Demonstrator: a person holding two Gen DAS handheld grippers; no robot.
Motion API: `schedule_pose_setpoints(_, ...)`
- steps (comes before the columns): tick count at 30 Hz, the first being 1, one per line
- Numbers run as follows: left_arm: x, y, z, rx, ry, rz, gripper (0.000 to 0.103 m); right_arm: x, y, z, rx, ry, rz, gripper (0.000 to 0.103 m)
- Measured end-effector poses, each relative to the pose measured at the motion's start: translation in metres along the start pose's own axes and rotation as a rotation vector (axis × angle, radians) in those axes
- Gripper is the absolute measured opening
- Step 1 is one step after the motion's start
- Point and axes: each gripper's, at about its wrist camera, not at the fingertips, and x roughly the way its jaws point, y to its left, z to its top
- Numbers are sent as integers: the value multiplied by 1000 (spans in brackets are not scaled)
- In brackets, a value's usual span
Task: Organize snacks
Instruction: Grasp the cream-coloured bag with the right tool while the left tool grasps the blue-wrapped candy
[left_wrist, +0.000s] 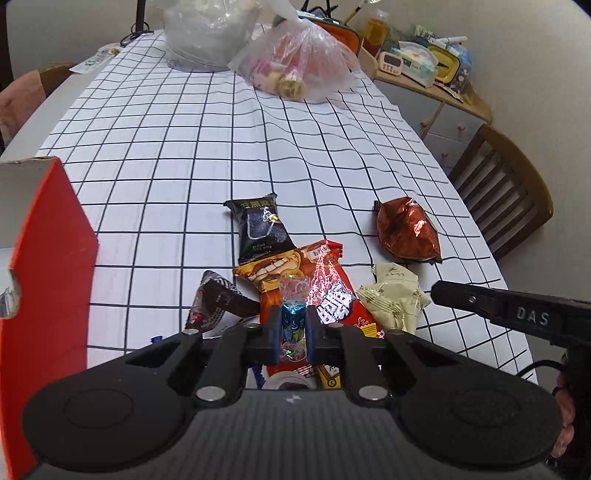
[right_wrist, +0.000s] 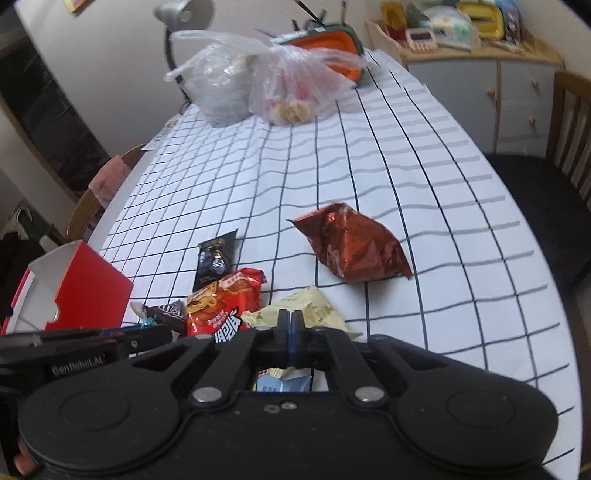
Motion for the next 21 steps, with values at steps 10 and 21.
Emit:
schedule_pose_setpoints(10, -21, 7, -10, -20, -13, -13, 12, 4, 0, -4, -62, 27, -17, 59)
schedule_pose_setpoints(21, -32, 11, -19, -39, -8, -3, 12, 49, -2, 4, -222, 96, -7, 80)
